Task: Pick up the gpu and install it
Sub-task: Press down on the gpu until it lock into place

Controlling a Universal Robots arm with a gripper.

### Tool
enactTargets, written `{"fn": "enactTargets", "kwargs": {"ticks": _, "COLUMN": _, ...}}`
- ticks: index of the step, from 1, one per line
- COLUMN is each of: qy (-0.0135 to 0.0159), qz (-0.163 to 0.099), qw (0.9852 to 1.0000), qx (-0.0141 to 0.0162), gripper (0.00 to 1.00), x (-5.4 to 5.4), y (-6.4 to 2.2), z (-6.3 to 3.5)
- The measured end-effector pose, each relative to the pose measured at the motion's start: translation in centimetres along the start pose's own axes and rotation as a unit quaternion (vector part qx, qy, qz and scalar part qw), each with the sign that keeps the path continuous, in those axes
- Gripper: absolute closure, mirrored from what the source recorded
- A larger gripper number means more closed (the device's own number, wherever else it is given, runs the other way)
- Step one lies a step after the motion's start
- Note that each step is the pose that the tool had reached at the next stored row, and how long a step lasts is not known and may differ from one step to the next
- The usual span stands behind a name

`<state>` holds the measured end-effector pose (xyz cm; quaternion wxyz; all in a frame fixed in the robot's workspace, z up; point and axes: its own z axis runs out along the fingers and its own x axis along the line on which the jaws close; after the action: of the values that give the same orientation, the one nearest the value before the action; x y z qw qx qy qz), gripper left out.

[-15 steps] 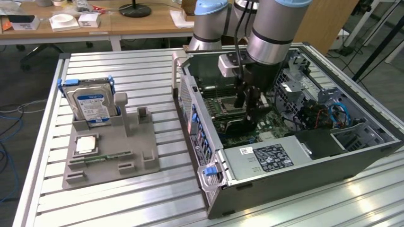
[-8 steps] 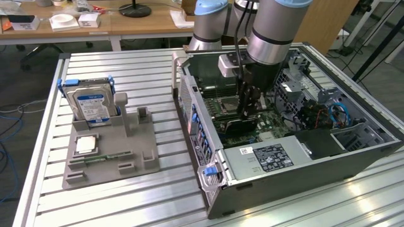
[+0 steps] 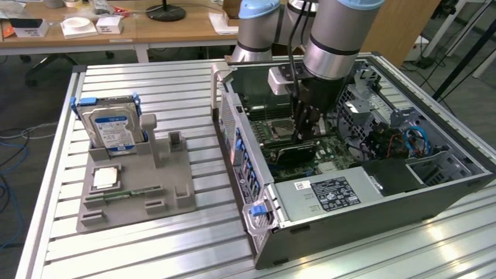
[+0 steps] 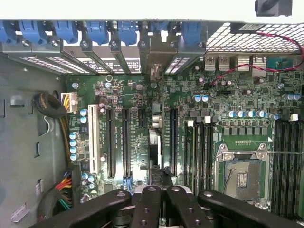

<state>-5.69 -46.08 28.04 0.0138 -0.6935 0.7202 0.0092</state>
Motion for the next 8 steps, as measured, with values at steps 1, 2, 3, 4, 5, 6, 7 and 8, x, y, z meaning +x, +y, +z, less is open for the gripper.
{"fn": "enactTargets", "kwargs": {"ticks": 1, "qy": 0.0000, "qz": 0.000, "qw": 1.0000, "qx": 0.0000, "gripper": 0.89, "x": 0.0, "y": 0.00, "z": 0.05}}
{"fn": "enactTargets", "kwargs": {"ticks": 2, "qy": 0.0003, "qz": 0.000, "qw": 1.0000, "qx": 0.0001, "gripper": 0.89, "x": 0.0, "y": 0.00, "z": 0.15}}
{"fn": "enactTargets", "kwargs": {"ticks": 3, "qy": 0.0006, "qz": 0.000, "qw": 1.0000, "qx": 0.0006, "gripper": 0.89, "x": 0.0, "y": 0.00, "z": 0.32}}
{"fn": "enactTargets", "kwargs": {"ticks": 4, "qy": 0.0007, "qz": 0.000, "qw": 1.0000, "qx": 0.0012, "gripper": 0.89, "x": 0.0, "y": 0.00, "z": 0.50}}
{"fn": "enactTargets", "kwargs": {"ticks": 5, "qy": 0.0008, "qz": 0.000, "qw": 1.0000, "qx": 0.0017, "gripper": 0.89, "x": 0.0, "y": 0.00, "z": 0.68}}
{"fn": "enactTargets", "kwargs": {"ticks": 6, "qy": 0.0008, "qz": 0.000, "qw": 1.0000, "qx": 0.0025, "gripper": 0.89, "x": 0.0, "y": 0.00, "z": 1.08}}
{"fn": "enactTargets", "kwargs": {"ticks": 7, "qy": 0.0008, "qz": 0.000, "qw": 1.0000, "qx": 0.0040, "gripper": 0.89, "x": 0.1, "y": 0.01, "z": 1.83}}
{"fn": "enactTargets", "kwargs": {"ticks": 8, "qy": 0.0013, "qz": 0.000, "qw": 1.0000, "qx": 0.0041, "gripper": 0.89, "x": 0.1, "y": 0.01, "z": 1.90}}
